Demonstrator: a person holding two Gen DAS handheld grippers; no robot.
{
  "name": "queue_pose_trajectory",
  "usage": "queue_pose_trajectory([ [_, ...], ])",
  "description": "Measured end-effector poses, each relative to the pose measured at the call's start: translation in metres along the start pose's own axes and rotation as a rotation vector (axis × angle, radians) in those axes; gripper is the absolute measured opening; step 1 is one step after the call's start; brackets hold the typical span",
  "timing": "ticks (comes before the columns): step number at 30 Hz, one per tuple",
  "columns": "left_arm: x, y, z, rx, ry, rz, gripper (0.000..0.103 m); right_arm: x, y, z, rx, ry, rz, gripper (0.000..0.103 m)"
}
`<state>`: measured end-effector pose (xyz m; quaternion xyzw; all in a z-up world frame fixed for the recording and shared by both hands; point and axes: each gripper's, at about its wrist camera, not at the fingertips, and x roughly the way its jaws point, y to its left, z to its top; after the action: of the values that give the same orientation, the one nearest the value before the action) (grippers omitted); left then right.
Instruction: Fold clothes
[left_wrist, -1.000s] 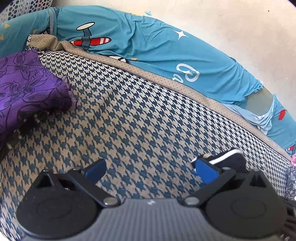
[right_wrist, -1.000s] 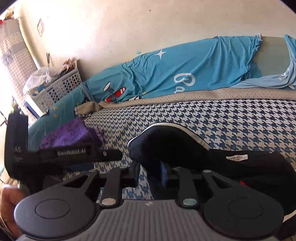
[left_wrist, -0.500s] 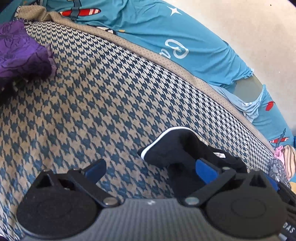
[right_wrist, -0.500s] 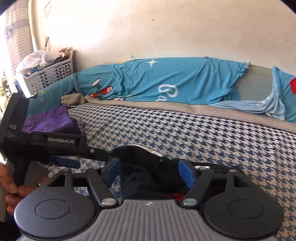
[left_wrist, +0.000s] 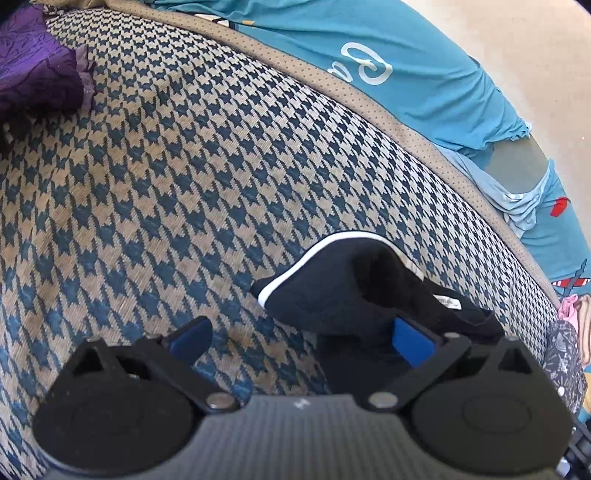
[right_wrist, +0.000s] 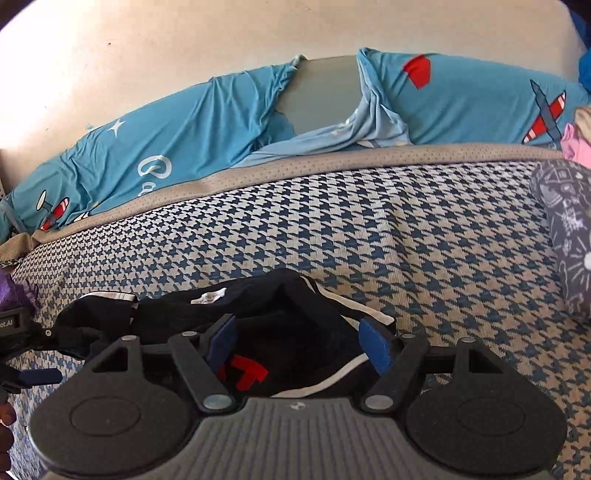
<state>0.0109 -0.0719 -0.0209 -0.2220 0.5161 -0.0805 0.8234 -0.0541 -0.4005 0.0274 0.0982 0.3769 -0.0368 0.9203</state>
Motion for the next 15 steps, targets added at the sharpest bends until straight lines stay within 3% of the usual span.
queue_pose_trajectory([
  [4, 0.007, -0.004, -0.002, 0.011, -0.003, 0.012, 0.103, 0.01, -0.004, -0.002, -0.035, -0.002, -0.066, 0.075],
  [13, 0.017, -0.019, -0.006, 0.068, -0.003, -0.017, 0.103, 0.044, -0.011, -0.006, -0.057, 0.049, -0.102, 0.076],
  [15, 0.02, -0.024, -0.007, 0.079, -0.015, -0.016, 0.103, 0.046, -0.009, -0.008, -0.057, 0.044, -0.112, 0.071],
])
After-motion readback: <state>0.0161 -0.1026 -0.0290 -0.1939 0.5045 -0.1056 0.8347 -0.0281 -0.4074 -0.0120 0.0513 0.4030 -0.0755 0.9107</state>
